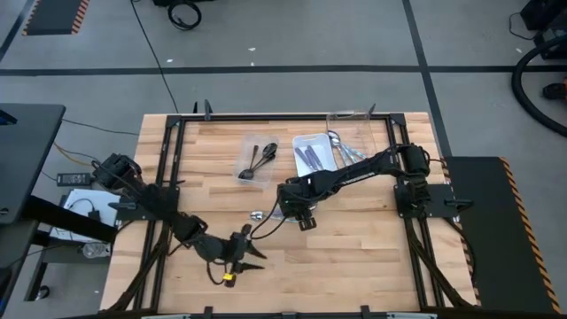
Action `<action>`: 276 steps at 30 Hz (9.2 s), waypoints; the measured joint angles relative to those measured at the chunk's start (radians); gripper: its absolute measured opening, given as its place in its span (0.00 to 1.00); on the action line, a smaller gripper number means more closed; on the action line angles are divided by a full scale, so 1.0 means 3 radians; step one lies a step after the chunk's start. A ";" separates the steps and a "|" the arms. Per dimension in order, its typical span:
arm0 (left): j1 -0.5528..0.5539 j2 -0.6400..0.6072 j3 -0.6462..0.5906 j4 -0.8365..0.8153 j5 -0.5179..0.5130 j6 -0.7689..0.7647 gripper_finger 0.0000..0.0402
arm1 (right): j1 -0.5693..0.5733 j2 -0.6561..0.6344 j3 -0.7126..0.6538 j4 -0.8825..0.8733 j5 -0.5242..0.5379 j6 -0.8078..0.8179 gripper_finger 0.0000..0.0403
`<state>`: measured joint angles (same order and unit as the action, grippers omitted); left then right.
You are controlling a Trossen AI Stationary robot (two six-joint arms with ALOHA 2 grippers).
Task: Sort silverware by color (type)
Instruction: Put the violet spoon into the white bin, then put the blue spoon into the right transparent bin
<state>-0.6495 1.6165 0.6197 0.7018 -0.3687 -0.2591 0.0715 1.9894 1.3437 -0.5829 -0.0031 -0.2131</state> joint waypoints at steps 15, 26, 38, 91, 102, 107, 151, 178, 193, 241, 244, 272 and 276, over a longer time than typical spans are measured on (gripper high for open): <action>-0.0221 -0.0003 0.0001 0.0421 0.0000 0.0115 0.35 | -0.0013 0.0214 0.0011 0.0066 -0.0151 -0.0090 0.37; -0.0281 -0.0003 0.0001 0.0460 0.0000 0.0030 0.35 | -0.0011 0.0219 0.0006 0.0065 -0.0188 -0.0083 0.12; -0.0279 -0.0003 0.0001 0.0390 -0.0003 0.0028 0.35 | -0.0054 0.0113 0.0496 -0.0432 -0.0225 0.0455 0.12; 0.0183 -0.0001 0.0000 -0.1309 -0.1269 -0.0758 0.35 | -0.1335 -0.0698 0.1147 -0.1541 0.0275 0.1166 0.13; 0.0377 -0.0001 0.0000 -0.1410 -0.1269 -0.0753 0.35 | -0.1396 -0.0696 0.0296 -0.0980 0.0292 0.1355 0.13; 0.0383 -0.0001 0.0000 -0.1412 -0.1268 -0.0666 0.35 | -0.1446 -0.0696 -0.0094 -0.0538 0.0140 0.1481 0.13; 0.0649 0.0000 0.0269 -0.1612 -0.0042 -0.0669 0.46 | -0.1278 -0.0833 -0.0571 0.0440 0.0001 0.1133 0.35; 0.0813 0.0000 0.0270 -0.2016 0.0548 -0.0404 0.51 | 0.0156 -0.1003 -0.0571 0.0769 0.0648 0.1266 0.35; 0.0896 0.0000 0.0270 -0.1891 0.0502 0.0432 0.51 | 0.0772 -0.0990 -0.0571 0.0770 0.0831 0.1520 0.35; 0.1429 0.0869 0.2015 -0.4390 0.1231 0.0474 0.51 | 0.1239 -0.0974 -0.1280 0.1371 0.1054 0.1922 0.35; 0.1432 0.0977 0.2121 -0.4602 0.1247 0.0541 0.51 | 0.1241 -0.0984 -0.1281 0.1242 0.1055 0.1984 0.35; 0.1531 0.1105 0.2220 -0.4568 0.1129 0.1339 0.44 | 0.1260 -0.0990 -0.1282 0.1348 0.1091 0.1844 0.35; 0.1539 0.1226 0.2231 -0.4576 0.1155 0.1323 0.39 | 0.1260 -0.0990 -0.1282 0.1356 0.1090 0.1862 0.35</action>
<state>-0.1877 1.9842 1.2889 -0.6710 -0.0222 0.1379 0.4496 1.6924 0.9592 -0.1761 0.3240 0.3456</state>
